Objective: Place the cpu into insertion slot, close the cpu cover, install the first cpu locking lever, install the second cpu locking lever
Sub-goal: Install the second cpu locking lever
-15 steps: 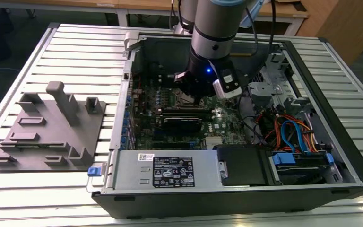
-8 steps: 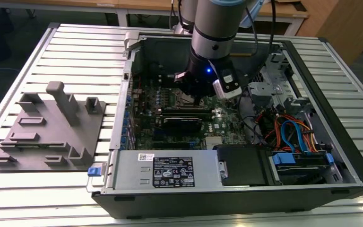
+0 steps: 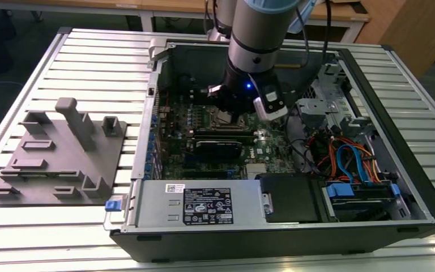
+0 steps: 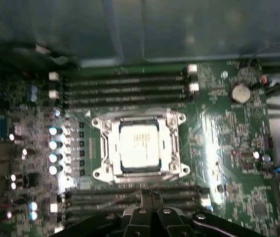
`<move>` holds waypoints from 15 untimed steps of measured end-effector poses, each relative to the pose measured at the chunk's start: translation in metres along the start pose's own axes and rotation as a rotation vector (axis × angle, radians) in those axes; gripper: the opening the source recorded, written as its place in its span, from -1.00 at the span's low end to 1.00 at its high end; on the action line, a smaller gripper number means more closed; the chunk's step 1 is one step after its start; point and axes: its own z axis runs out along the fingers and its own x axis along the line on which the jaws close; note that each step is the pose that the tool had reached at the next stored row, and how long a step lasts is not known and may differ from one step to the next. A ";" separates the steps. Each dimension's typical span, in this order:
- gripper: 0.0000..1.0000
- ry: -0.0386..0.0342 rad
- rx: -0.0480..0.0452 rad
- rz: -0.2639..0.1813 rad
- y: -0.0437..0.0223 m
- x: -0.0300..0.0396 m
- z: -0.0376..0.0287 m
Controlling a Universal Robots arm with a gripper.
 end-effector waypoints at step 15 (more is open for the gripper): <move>-0.80 0.0102 -0.0250 -0.025 -0.0105 0.0156 0.0064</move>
